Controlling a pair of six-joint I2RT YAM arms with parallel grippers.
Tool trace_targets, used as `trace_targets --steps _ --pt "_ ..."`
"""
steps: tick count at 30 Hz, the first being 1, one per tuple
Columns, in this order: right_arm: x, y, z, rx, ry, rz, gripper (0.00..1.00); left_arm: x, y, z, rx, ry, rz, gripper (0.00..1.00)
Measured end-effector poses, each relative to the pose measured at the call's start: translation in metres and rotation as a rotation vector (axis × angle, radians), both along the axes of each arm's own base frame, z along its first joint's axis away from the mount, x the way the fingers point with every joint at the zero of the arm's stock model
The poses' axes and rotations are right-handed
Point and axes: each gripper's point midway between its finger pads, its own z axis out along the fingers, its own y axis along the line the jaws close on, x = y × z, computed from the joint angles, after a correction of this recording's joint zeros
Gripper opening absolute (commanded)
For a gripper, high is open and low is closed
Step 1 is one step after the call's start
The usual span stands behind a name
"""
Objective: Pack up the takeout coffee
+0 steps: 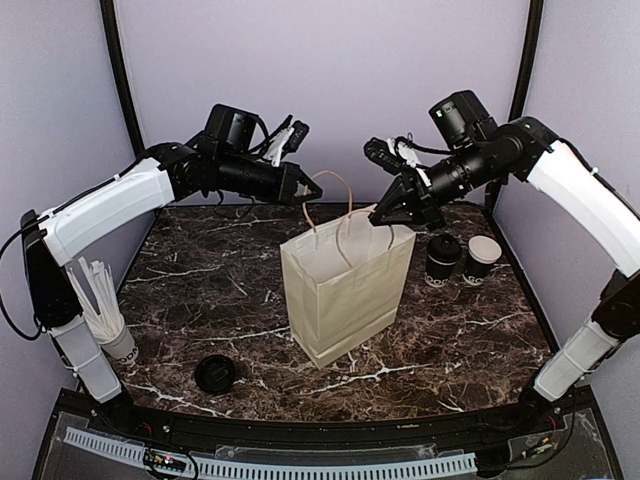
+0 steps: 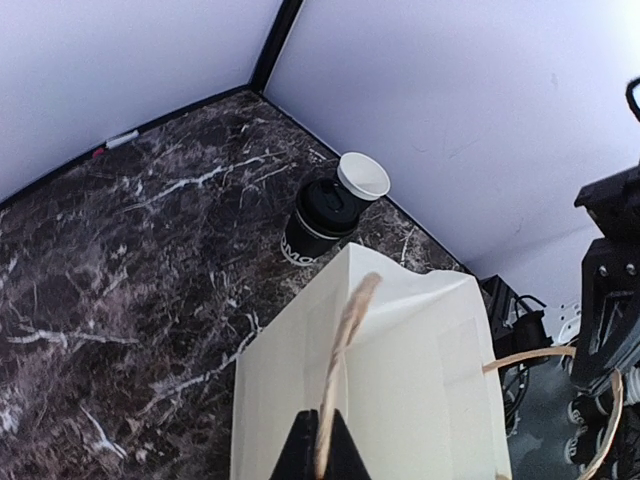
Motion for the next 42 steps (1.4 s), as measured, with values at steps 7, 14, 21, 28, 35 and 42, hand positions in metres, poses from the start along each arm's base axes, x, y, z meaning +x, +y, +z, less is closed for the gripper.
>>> trace_targets --steps 7,14,21,28,35,42 --pt "0.003 0.003 0.029 0.056 -0.056 0.0 0.0 0.002 -0.002 0.036 -0.034 -0.084 -0.015 0.0" --pt "0.008 0.012 0.093 0.201 -0.187 0.011 0.0 0.003 0.006 0.111 -0.092 -0.247 0.003 0.0" --pt "0.006 0.014 0.117 0.261 -0.22 0.028 0.0 -0.001 0.014 0.143 -0.106 -0.316 0.017 0.0" --pt "0.004 0.015 0.118 0.265 -0.213 0.031 0.0 0.001 0.012 0.139 -0.089 -0.309 0.013 0.0" --pt "0.003 0.015 0.118 0.27 -0.206 0.039 0.0 0.005 0.007 0.122 -0.062 -0.269 0.003 0.0" --pt "0.002 0.015 0.118 0.27 -0.204 0.039 0.0 0.006 0.005 0.116 -0.051 -0.254 -0.001 0.01"
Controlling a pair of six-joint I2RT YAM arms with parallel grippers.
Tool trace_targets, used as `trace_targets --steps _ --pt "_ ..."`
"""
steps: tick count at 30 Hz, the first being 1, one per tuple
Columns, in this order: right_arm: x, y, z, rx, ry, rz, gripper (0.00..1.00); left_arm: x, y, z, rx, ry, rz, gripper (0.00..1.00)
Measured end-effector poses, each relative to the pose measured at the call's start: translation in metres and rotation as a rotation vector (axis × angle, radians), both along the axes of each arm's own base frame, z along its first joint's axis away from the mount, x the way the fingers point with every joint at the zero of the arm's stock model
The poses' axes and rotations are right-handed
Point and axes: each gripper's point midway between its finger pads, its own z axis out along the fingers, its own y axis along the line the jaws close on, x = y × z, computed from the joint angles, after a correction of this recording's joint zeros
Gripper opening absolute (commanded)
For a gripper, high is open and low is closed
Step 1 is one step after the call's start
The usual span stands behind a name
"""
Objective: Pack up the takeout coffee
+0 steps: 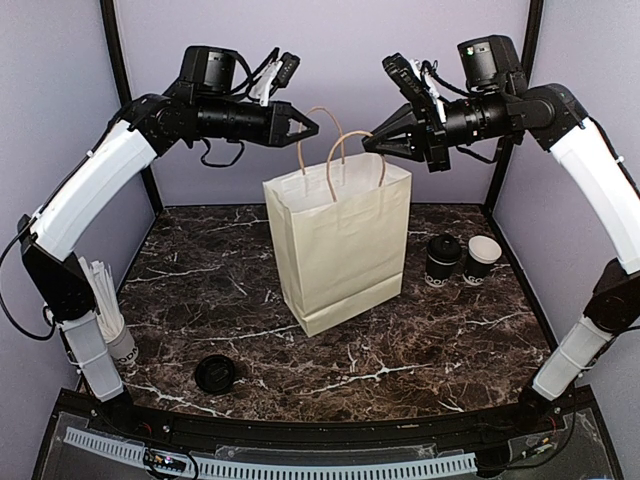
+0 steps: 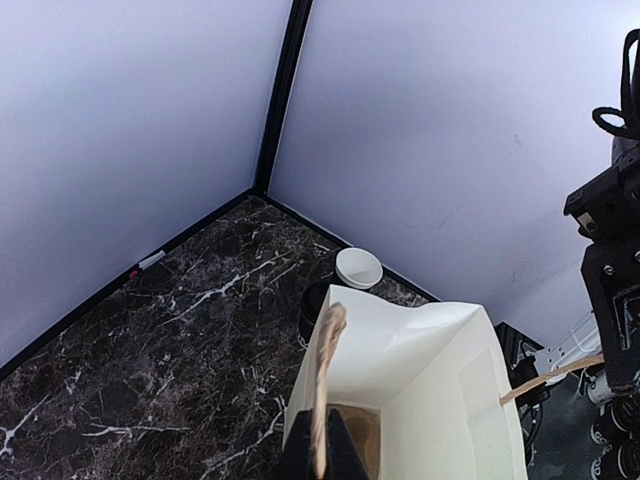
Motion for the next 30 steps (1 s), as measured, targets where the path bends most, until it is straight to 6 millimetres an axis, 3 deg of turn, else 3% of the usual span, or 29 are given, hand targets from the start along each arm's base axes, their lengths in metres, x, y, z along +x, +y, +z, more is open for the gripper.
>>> trace_targets --steps 2,3,4,5,7,8,10,19,26,30 --pt "0.0 0.0 0.0 -0.001 0.0 0.0 0.0 0.0 0.0 -0.001 0.001 0.001 -0.001 0.07" --pt "0.0 0.0 0.0 -0.001 0.001 0.0 0.09 0.0 -0.001 -0.001 0.002 0.003 -0.002 0.31" --pt "0.0 0.0 -0.001 -0.002 0.001 0.0 0.25 0.001 -0.001 -0.002 0.002 0.004 -0.003 0.43" --pt "0.001 0.001 -0.001 -0.004 0.0 0.0 0.49 0.001 -0.001 -0.003 0.005 0.002 -0.005 0.69" --pt "0.002 0.001 -0.003 -0.008 0.005 -0.004 0.91 0.003 -0.002 -0.006 0.011 0.011 0.001 0.88" --pt "0.003 0.001 -0.004 -0.012 0.005 -0.008 0.98 0.004 -0.001 -0.007 0.015 0.011 0.009 0.91" --pt "0.005 0.001 -0.005 -0.016 0.011 -0.014 0.99 0.007 0.0 -0.009 0.023 0.01 0.028 0.98" --pt "-0.002 -0.007 -0.001 -0.003 0.038 0.024 0.99 0.008 0.006 -0.013 0.05 0.013 0.057 0.98" --pt "-0.016 -0.029 -0.024 -0.068 0.026 0.032 0.88 -0.015 0.013 -0.038 0.083 0.078 -0.002 0.76" --pt "-0.028 -0.043 -0.059 -0.146 0.063 0.02 0.85 -0.022 0.008 -0.059 0.102 0.135 -0.046 0.74"
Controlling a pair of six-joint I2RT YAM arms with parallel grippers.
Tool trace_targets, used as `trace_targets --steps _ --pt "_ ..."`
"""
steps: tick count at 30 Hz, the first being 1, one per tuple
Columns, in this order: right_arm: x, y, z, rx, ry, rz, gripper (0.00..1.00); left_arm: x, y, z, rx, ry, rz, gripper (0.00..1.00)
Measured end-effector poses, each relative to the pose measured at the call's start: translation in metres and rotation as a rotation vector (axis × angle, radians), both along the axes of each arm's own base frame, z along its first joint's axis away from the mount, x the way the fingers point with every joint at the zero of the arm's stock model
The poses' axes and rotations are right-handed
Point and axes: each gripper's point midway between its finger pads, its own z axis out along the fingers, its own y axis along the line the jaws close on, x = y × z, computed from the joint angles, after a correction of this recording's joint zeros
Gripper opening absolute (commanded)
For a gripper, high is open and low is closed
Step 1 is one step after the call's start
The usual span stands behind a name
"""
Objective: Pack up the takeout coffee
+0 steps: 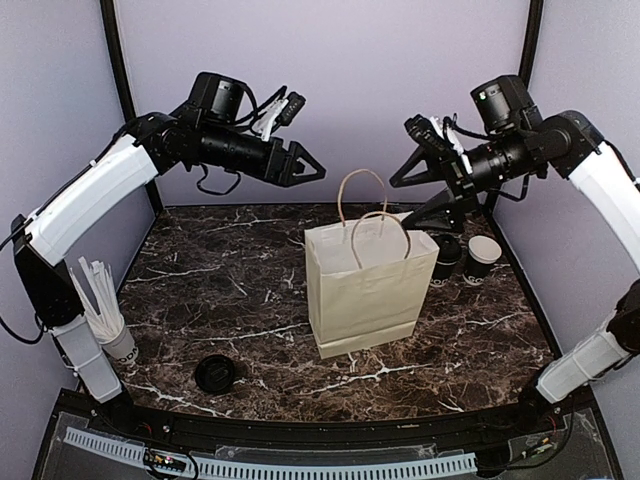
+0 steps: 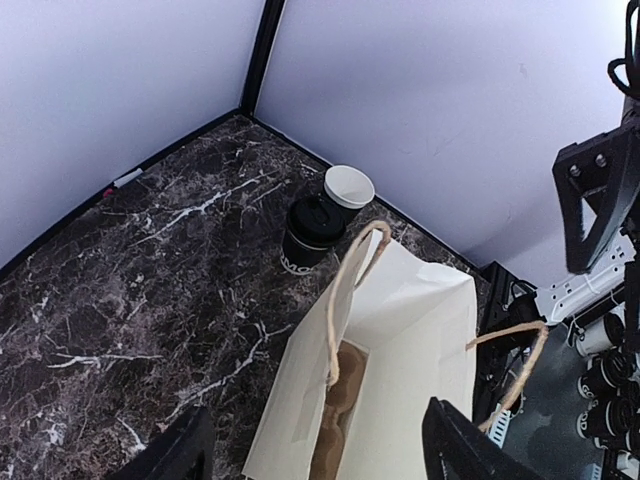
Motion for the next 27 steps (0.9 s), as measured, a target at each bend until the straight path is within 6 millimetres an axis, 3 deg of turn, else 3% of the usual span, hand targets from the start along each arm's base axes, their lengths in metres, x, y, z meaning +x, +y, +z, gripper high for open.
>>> trace_targets --steps 4,6,9,11,15,16,21,27 --pt "0.002 -0.008 -0.047 -0.107 0.064 -0.038 0.8 -0.002 -0.014 -0.011 0.001 0.021 -0.039 0.71" --pt "0.003 -0.009 -0.057 -0.125 0.08 -0.046 0.76 -0.001 -0.023 -0.018 -0.005 0.036 -0.059 0.66" --pt "0.001 -0.011 -0.074 -0.154 0.117 -0.055 0.64 0.005 -0.039 -0.029 -0.012 0.066 -0.079 0.51" --pt "0.001 -0.011 -0.078 -0.157 0.133 -0.062 0.47 0.012 -0.051 -0.036 -0.022 0.091 -0.089 0.37" --pt "0.002 -0.008 -0.074 -0.133 0.141 -0.066 0.05 0.026 -0.068 -0.052 -0.028 0.14 -0.09 0.14" --pt "0.002 -0.007 -0.073 -0.128 0.143 -0.064 0.0 0.029 -0.071 -0.055 -0.031 0.15 -0.09 0.04" --pt "0.009 0.002 -0.065 -0.111 0.169 -0.059 0.0 0.034 -0.076 -0.051 -0.042 0.149 -0.083 0.0" --pt "0.011 0.015 -0.012 -0.003 0.126 -0.027 0.0 0.028 -0.07 -0.015 -0.095 0.106 -0.083 0.0"
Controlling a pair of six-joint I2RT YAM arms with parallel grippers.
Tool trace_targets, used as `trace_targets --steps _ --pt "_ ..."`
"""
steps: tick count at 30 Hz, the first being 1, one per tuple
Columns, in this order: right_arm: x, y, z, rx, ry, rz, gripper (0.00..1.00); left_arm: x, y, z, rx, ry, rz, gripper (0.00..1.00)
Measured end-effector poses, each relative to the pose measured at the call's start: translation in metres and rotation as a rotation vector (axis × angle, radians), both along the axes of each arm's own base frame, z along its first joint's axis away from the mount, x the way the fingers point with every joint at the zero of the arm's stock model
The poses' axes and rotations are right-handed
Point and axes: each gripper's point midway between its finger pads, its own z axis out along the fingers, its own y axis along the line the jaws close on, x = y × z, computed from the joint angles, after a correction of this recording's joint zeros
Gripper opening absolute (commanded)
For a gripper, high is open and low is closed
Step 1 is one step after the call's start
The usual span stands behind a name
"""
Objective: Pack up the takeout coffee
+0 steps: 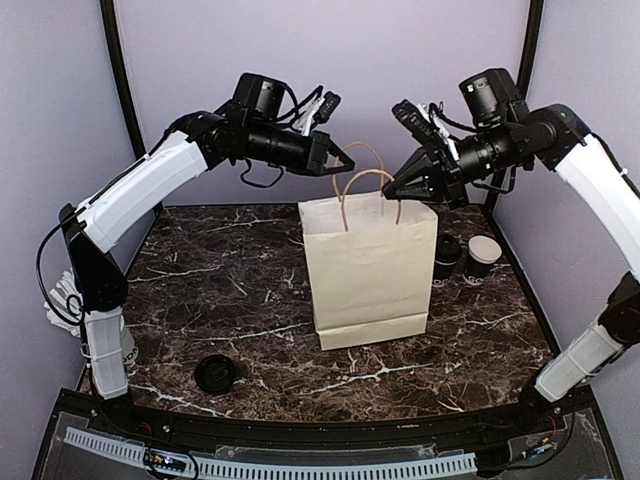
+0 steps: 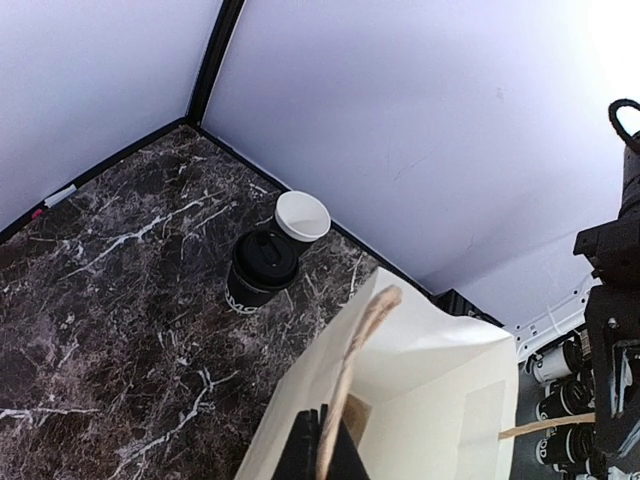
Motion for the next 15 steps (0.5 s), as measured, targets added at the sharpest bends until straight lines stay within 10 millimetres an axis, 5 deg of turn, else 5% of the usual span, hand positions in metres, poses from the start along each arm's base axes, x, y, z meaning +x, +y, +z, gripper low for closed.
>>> trace_targets --steps 8,15 --pt "-0.025 -0.004 0.075 0.167 -0.089 0.071 0.0 -0.028 0.026 0.082 -0.121 -0.092 0.012 0.0" --pt "-0.025 0.001 0.082 0.187 -0.084 0.096 0.0 -0.04 0.04 0.115 -0.164 -0.145 0.024 0.0"
